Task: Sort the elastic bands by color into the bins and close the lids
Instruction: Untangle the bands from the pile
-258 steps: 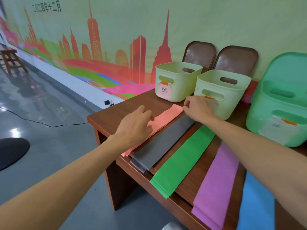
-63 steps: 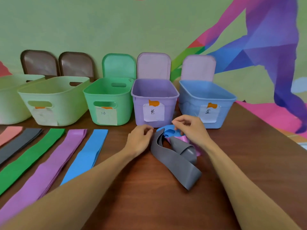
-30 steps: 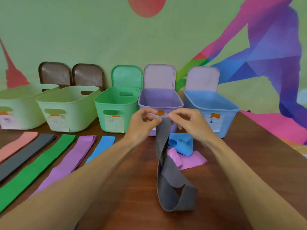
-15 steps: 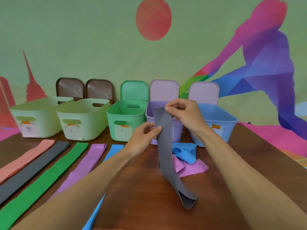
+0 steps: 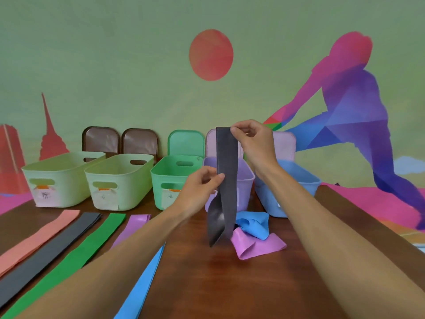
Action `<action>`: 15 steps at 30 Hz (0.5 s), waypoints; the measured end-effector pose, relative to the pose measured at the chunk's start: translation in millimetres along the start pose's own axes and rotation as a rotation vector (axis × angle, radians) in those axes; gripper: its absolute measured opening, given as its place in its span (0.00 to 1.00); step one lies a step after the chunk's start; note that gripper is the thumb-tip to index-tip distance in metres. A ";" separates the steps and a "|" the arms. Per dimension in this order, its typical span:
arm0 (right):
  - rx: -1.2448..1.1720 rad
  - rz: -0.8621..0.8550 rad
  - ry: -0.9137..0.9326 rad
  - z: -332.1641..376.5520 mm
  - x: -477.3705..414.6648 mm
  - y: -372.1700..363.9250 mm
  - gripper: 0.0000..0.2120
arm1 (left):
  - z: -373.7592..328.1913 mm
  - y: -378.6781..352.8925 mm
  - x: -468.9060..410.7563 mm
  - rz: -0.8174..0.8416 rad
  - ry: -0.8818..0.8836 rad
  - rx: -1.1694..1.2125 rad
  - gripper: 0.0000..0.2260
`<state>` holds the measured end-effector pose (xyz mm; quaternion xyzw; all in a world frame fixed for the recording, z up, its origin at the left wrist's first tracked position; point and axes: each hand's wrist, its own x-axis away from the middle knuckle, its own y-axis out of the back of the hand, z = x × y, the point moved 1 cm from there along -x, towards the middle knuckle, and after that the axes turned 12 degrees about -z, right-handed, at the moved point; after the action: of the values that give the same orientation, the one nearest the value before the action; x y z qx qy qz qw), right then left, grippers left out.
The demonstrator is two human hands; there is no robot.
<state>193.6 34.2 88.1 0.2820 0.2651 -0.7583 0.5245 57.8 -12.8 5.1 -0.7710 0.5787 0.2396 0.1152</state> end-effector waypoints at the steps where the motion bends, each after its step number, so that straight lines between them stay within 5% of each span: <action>1: 0.009 -0.009 0.008 2.4 0.3 -1.0 0.02 | 0.3 -0.6 0.6 0.020 0.000 -0.043 0.10; 15: -0.003 -0.131 -0.009 24.2 0.4 -10.4 0.09 | 9.0 4.9 21.4 0.220 0.025 -0.290 0.13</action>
<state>180.0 20.2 105.9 0.2597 0.2818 -0.7919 0.4753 55.7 -28.1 -12.9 -0.7146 0.6203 0.3219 -0.0313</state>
